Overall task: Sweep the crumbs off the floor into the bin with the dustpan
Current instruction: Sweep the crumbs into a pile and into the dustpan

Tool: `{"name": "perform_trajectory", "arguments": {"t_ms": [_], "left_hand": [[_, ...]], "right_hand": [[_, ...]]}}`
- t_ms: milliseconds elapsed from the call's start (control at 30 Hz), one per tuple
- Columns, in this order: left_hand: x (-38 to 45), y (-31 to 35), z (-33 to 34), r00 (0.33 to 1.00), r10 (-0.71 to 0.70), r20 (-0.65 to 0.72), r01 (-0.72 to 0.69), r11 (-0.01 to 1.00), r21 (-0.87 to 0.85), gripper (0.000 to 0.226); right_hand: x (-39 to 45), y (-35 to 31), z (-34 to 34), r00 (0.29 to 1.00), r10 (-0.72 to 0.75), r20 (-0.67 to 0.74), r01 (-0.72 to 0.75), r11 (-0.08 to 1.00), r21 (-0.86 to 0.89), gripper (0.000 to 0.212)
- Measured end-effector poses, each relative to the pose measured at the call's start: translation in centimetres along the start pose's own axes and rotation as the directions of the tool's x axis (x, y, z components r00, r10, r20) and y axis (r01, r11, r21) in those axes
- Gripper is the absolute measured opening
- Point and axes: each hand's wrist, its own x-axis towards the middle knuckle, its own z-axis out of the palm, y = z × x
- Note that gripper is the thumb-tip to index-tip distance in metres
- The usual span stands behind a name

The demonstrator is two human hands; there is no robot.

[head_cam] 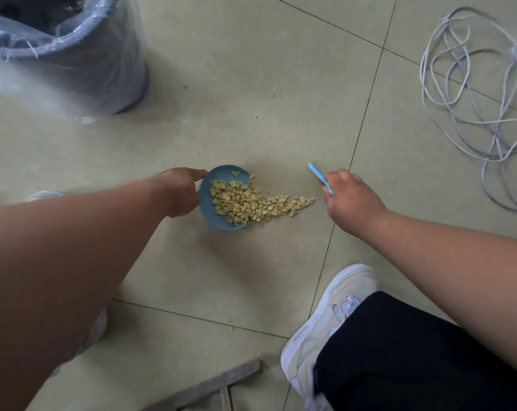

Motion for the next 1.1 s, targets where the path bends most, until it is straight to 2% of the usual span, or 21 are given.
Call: {"name": "perform_trajectory", "arguments": {"t_ms": [100,167,400,533,667,767,900,1000,1100], "left_hand": [[-0.2,0.1,0.1,1.000,-0.012,0.012,0.012,1.000,-0.002,0.066],[-0.3,0.2,0.2,1.000,-0.016,0.015,0.016,1.000,-0.004,0.066],[-0.9,1.1,0.7,0.999,-0.018,0.027,0.020,0.998,-0.055,0.062],[-1.0,1.1,1.0,0.999,-0.036,0.036,0.040,0.991,-0.126,0.063],[-1.0,1.2,0.8,0.999,-0.035,0.030,0.039,0.990,-0.139,0.061],[-1.1,1.2,0.6,0.999,-0.026,0.034,0.032,0.986,-0.165,0.060],[-1.1,0.9,0.4,1.000,-0.016,0.027,0.020,0.985,-0.169,0.059],[-1.1,0.2,0.2,1.000,0.005,0.014,-0.004,0.997,-0.072,0.062],[-1.6,-0.1,-0.1,1.000,0.031,0.000,-0.031,0.999,0.016,0.062]], "right_hand": [[-1.8,-0.7,1.1,0.993,-0.040,0.114,0.045,0.998,-0.045,0.033],[-2.4,-2.1,1.7,0.991,-0.043,0.123,0.046,0.999,-0.020,0.034],[-2.0,-10.2,3.1,0.987,-0.122,0.100,0.112,0.988,0.102,0.036],[-2.1,-13.7,3.6,0.969,-0.238,0.070,0.228,0.966,0.119,0.029],[-2.8,-15.1,3.8,0.922,-0.387,0.021,0.382,0.918,0.106,0.024],[-2.4,-14.3,3.0,0.907,-0.421,-0.011,0.419,0.899,0.129,0.024],[-0.2,-10.6,0.4,0.960,-0.279,-0.026,0.280,0.950,0.138,0.029],[0.7,-6.8,-0.9,0.992,-0.121,-0.027,0.122,0.989,0.078,0.028],[-0.4,-3.9,-1.0,0.999,-0.005,0.046,0.006,1.000,-0.017,0.029]]}}
